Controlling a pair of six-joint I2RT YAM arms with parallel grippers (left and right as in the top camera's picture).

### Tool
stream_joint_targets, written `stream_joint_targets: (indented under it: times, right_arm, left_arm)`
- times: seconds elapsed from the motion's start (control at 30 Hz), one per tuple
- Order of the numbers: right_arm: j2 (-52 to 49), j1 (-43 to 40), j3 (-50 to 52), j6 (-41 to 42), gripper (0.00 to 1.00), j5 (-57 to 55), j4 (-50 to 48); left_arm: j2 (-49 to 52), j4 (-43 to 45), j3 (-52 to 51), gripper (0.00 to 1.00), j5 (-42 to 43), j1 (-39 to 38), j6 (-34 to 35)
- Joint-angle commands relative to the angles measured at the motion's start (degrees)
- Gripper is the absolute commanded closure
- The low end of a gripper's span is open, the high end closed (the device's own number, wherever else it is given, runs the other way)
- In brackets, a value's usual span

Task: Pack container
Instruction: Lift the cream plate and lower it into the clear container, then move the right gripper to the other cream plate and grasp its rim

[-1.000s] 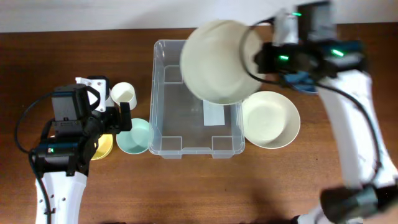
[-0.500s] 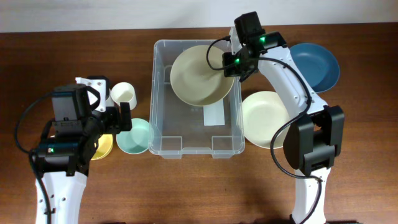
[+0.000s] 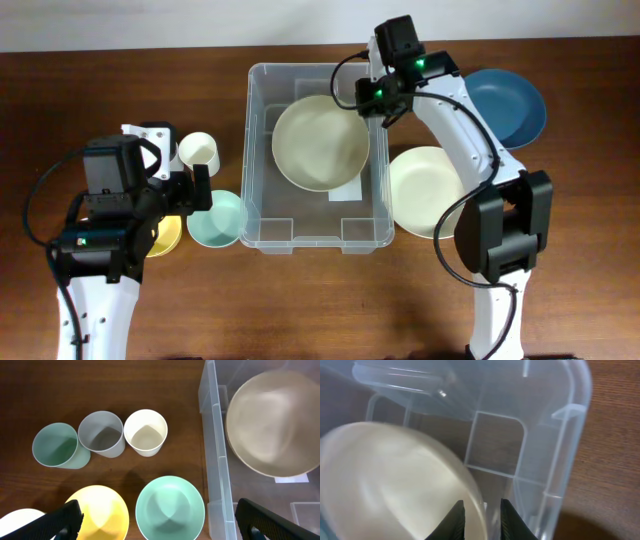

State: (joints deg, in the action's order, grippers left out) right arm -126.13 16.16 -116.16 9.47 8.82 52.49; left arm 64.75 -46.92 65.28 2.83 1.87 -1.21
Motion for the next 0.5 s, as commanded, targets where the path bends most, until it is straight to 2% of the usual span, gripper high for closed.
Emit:
stream_joint_targets:
  times: [0.0, 0.13, 0.23, 0.33, 0.47]
  right_arm:
    - [0.52, 1.03, -1.44, 0.39, 0.75, -0.85, -0.26]
    - [2.75, 0.79, -3.34, 0.42, 0.69, -3.39, 2.45]
    - [6.36, -0.02, -7.98, 0.59, 0.60, -12.66, 8.31]
    - [11.08, -2.12, -13.46, 5.35, 0.50, -21.09, 15.21]
    - [18.56, -8.04, -16.17, 13.88, 0.26, -22.32, 20.94]
  left_arm:
    - [0.07, 0.13, 1.16, 0.00, 0.42, 0.28, 0.35]
    - [0.07, 0.15, 1.16, 0.00, 0.44, 0.28, 0.35]
    - [0.07, 0.15, 1.16, 0.00, 0.44, 0.28, 0.35]
    - [0.07, 0.15, 1.16, 0.00, 0.44, 0.28, 0.35]
    - [0.07, 0.15, 1.16, 0.00, 0.42, 0.28, 0.35]
